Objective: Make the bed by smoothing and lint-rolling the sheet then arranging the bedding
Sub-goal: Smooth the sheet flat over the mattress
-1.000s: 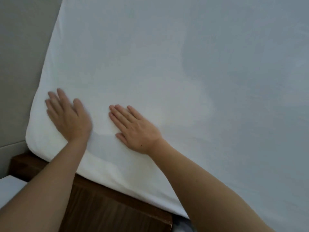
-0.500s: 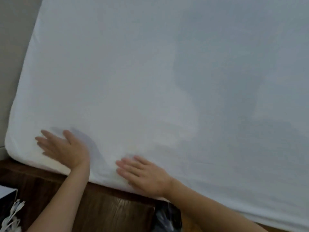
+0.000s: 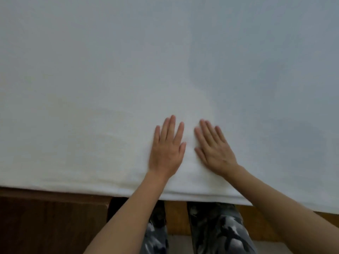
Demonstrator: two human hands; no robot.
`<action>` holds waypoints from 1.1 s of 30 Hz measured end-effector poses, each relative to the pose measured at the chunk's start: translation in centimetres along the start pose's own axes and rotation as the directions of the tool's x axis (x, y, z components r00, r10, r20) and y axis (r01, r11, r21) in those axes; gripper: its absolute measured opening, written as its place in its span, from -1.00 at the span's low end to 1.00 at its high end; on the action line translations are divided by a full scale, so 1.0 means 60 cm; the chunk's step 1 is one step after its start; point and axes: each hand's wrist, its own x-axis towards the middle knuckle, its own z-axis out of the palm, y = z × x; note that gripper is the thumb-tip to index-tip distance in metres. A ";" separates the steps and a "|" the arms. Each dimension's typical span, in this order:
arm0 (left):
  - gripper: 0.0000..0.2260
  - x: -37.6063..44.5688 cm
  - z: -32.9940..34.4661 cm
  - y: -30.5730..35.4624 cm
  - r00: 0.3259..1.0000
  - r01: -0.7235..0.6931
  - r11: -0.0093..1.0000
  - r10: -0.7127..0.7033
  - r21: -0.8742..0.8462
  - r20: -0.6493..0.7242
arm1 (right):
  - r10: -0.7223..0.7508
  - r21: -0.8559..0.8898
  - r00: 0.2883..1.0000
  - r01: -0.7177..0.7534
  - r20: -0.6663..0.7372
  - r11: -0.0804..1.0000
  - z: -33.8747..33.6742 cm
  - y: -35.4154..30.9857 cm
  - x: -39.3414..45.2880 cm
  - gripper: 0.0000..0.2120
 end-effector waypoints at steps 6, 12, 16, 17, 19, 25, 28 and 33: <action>-0.47 -0.188 0.030 0.035 0.937 -0.240 0.959 0.189 0.149 0.294 | -0.267 0.030 0.931 0.268 0.249 0.963 0.027 -0.099 -0.179 -0.44; -0.37 -0.141 -0.131 0.118 0.868 -0.246 0.941 0.107 0.232 0.485 | -0.151 0.072 0.916 0.134 0.372 0.988 -0.162 -0.083 -0.217 -0.44; -0.34 -0.063 -0.271 0.213 0.889 -0.187 0.967 0.091 0.175 0.448 | 0.242 0.071 0.928 -0.272 0.284 0.960 -0.343 0.014 -0.246 -0.44; -0.38 -0.051 -0.302 0.237 0.891 -0.175 0.971 0.085 0.164 0.447 | 0.331 0.088 0.902 -0.367 0.278 0.926 -0.386 0.041 -0.263 -0.44; -0.45 -0.038 -0.364 0.287 0.907 -0.123 0.985 0.063 0.119 0.417 | 0.469 0.119 0.841 -0.513 0.269 0.850 -0.466 0.088 -0.311 -0.44; -0.53 -0.090 -0.491 0.433 0.932 0.013 0.991 0.037 -0.135 0.360 | 0.744 0.179 0.649 -0.760 0.160 0.624 -0.639 0.081 -0.513 -0.44; -0.55 -0.146 -0.517 0.507 0.912 -0.090 0.965 0.179 -0.245 0.369 | 0.879 0.383 0.473 -0.824 0.061 0.417 -0.672 0.026 -0.616 -0.45; -0.57 -0.203 -0.529 0.615 0.772 -0.369 0.891 0.453 -0.266 0.446 | 0.990 0.658 0.123 -0.751 0.071 0.046 -0.662 -0.117 -0.774 -0.49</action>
